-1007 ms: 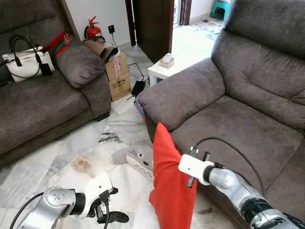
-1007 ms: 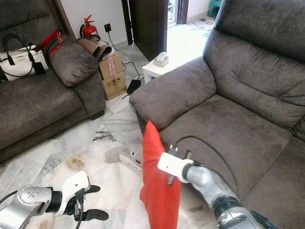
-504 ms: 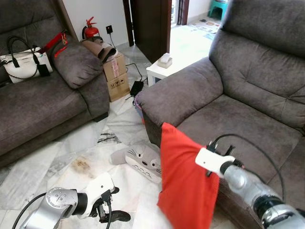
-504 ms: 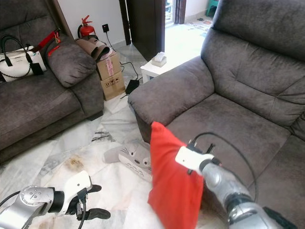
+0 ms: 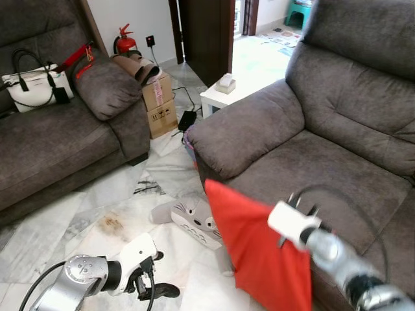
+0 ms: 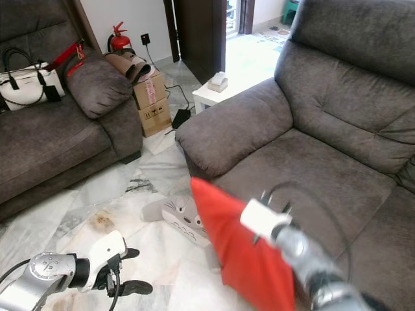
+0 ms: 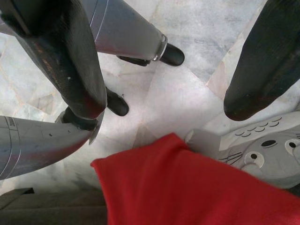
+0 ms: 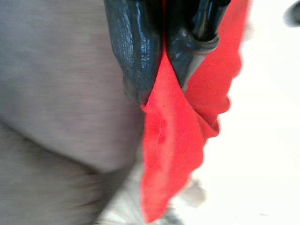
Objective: Move the pillow to the sofa from floor
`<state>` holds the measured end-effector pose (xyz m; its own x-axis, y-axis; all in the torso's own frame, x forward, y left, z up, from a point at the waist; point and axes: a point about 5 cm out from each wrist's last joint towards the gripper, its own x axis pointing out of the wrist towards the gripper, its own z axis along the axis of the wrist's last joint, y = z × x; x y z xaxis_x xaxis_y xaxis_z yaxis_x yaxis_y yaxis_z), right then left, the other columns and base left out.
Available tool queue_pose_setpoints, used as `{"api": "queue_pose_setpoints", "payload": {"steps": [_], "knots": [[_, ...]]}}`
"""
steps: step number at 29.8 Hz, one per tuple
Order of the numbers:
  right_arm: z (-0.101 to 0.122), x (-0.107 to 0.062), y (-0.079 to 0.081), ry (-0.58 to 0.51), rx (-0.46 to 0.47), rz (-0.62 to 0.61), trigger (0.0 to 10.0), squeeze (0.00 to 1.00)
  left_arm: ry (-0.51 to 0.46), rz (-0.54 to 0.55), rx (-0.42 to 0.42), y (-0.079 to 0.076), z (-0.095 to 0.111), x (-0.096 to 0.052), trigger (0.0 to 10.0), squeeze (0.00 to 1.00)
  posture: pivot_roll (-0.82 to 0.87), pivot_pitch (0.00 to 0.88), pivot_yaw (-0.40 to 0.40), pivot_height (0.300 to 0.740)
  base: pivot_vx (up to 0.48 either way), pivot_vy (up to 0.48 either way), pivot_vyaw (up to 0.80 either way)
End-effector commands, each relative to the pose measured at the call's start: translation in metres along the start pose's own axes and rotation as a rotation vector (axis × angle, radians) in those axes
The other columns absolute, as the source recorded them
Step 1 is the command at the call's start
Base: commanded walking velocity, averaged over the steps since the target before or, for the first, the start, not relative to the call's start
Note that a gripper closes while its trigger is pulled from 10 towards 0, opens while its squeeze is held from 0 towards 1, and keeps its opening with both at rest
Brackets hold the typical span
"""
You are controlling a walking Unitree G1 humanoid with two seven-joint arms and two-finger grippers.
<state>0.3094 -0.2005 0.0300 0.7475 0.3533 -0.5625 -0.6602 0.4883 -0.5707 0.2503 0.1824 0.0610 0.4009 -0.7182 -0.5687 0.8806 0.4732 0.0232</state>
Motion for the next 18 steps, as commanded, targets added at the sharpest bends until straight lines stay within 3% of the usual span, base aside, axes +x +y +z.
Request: {"api": "queue_pose_setpoints", "payload": {"steps": [1,2,3,6,11,12,18], "knots": [[0.014,-0.001,-0.011,-0.106,0.013,0.011,10.0,0.0,0.014,0.0,-0.007,0.0,-0.004,-0.003,10.0,0.0,0.07,0.087,0.074,0.74,0.0,0.0,0.0],[0.012,-0.002,-0.006,-0.108,0.031,0.056,10.0,0.0,0.013,0.005,-0.006,0.001,-0.004,-0.004,10.0,0.0,0.07,0.087,0.074,0.74,0.0,0.0,0.0],[0.009,-0.005,0.012,-0.124,0.044,0.223,10.0,0.0,0.01,0.008,-0.003,0.002,-0.004,-0.004,10.0,0.0,0.07,0.086,0.075,0.74,0.0,0.0,0.0],[0.008,-0.01,0.034,-0.155,0.068,0.447,10.0,0.0,-0.015,-0.006,-0.015,0.002,0.001,-0.003,10.0,0.0,0.07,0.091,0.076,0.74,0.0,0.0,0.0],[0.007,-0.016,0.042,-0.152,0.054,0.572,10.0,0.0,-0.035,-0.046,-0.03,0.0,0.006,-0.005,10.0,0.0,0.07,0.097,0.076,0.74,0.0,0.0,0.0],[0.004,-0.019,0.045,-0.129,0.028,0.637,10.0,0.0,-0.015,-0.068,-0.025,-0.002,0.005,-0.006,10.0,0.0,0.07,0.103,0.076,0.74,0.0,0.0,0.0],[0.008,-0.031,0.047,-0.134,-0.02,0.755,10.0,0.0,0.031,-0.092,0.008,-0.006,-0.006,-0.006,10.0,0.0,0.07,0.109,0.076,0.74,0.0,0.0,0.0]]}}
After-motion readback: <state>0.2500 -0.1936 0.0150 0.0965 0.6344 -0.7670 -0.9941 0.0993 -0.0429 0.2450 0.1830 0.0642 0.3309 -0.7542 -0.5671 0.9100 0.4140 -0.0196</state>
